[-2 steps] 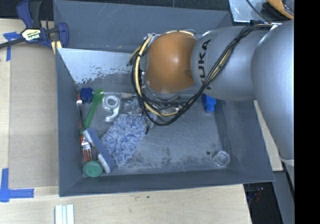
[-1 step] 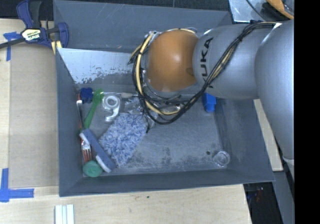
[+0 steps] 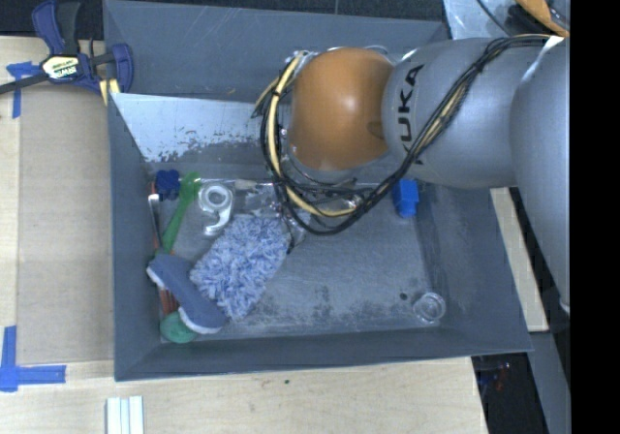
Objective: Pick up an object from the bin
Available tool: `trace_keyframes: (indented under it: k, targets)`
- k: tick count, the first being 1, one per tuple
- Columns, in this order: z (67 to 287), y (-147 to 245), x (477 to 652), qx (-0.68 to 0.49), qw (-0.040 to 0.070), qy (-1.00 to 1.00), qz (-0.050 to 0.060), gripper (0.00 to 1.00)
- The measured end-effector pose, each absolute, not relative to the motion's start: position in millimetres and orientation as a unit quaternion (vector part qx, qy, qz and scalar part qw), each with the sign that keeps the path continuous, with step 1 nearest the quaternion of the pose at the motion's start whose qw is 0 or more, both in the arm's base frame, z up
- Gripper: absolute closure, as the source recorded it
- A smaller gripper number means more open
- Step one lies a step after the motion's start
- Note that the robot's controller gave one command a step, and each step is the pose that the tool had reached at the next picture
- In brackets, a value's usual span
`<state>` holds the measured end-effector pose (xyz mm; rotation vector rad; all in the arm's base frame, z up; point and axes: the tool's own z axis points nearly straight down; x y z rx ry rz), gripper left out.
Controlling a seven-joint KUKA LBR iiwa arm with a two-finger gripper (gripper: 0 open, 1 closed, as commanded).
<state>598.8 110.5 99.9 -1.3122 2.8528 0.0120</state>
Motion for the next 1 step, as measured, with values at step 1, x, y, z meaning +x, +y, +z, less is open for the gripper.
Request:
trace_keyframes:
  k: [1]
  targets:
    - [131.8, 110.6, 600.7, -0.416, 0.004, 0.909, 0.003, 1.00]
